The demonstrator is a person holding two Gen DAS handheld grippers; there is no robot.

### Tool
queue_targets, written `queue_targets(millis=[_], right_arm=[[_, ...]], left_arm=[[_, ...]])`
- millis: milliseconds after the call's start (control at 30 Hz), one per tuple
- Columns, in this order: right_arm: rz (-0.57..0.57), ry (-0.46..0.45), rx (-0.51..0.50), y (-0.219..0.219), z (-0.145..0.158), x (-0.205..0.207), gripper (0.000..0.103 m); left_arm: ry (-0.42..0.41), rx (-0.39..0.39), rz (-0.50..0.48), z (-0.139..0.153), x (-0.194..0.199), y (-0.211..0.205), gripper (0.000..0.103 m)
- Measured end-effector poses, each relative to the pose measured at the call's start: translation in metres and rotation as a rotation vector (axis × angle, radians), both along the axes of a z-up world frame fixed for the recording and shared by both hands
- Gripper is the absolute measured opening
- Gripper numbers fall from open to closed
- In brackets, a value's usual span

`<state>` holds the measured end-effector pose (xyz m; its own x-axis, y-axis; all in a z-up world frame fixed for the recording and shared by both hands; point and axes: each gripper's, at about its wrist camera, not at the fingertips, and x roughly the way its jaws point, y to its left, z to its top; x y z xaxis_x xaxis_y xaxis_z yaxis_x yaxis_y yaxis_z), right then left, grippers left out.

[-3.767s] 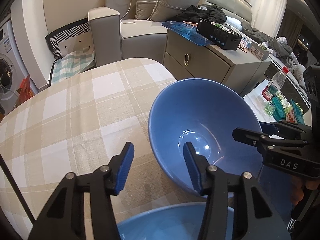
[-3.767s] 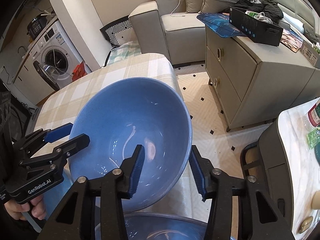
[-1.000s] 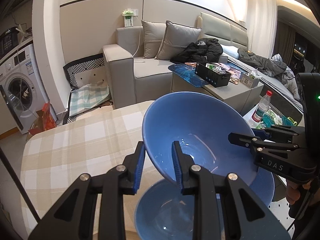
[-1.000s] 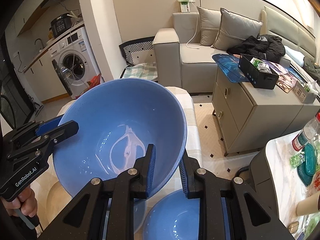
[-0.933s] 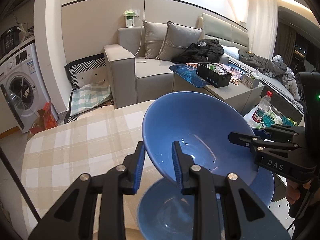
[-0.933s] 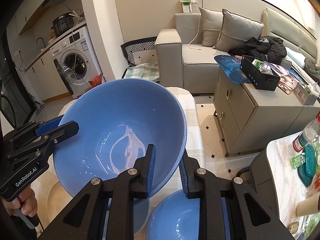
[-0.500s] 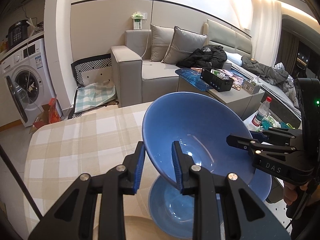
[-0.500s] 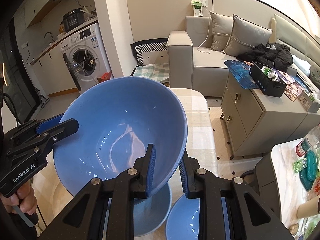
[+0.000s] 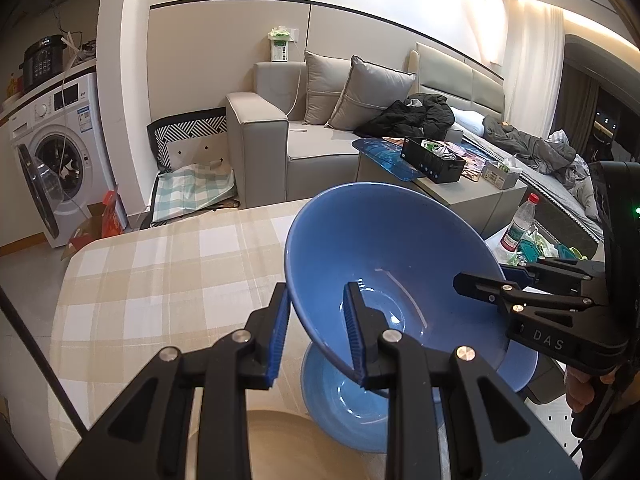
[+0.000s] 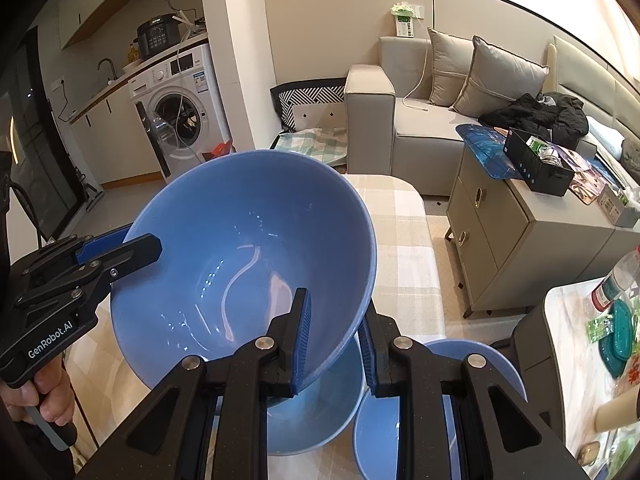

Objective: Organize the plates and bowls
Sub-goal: 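Lower the held blue bowl into the other blue bowl with both grippers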

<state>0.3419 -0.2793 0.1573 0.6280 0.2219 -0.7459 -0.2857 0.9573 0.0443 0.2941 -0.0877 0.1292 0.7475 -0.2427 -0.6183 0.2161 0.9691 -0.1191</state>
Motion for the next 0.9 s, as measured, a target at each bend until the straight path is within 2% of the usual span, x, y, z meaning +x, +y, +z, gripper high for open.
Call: queue_targets(millis=[900], right_arm=[[-0.004, 0.048, -0.028, 0.002, -0.03, -0.026, 0.023]], left_arm=[[0.047, -0.004, -0.021, -0.029, -0.021, -0.002, 0.025]])
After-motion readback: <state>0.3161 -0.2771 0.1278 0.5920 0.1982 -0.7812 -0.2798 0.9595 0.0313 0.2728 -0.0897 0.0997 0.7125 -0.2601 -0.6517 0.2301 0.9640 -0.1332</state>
